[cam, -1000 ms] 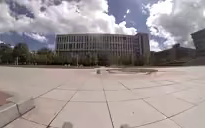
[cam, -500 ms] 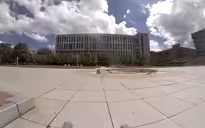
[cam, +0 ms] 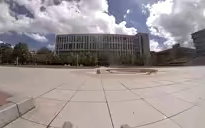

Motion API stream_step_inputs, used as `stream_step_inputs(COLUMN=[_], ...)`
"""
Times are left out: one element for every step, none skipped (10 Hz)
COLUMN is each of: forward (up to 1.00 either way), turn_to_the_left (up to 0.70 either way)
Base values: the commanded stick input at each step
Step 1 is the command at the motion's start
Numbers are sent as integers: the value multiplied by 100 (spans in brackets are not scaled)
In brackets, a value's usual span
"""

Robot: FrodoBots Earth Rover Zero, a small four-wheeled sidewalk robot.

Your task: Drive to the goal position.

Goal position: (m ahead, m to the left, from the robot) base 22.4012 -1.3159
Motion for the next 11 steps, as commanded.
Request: stream_step_inputs(forward=[6,5,6,6,6,6,6,6,6,6,6], turn_to_the_left=[0,0,0,0,0,0,0,0,0,0,0])
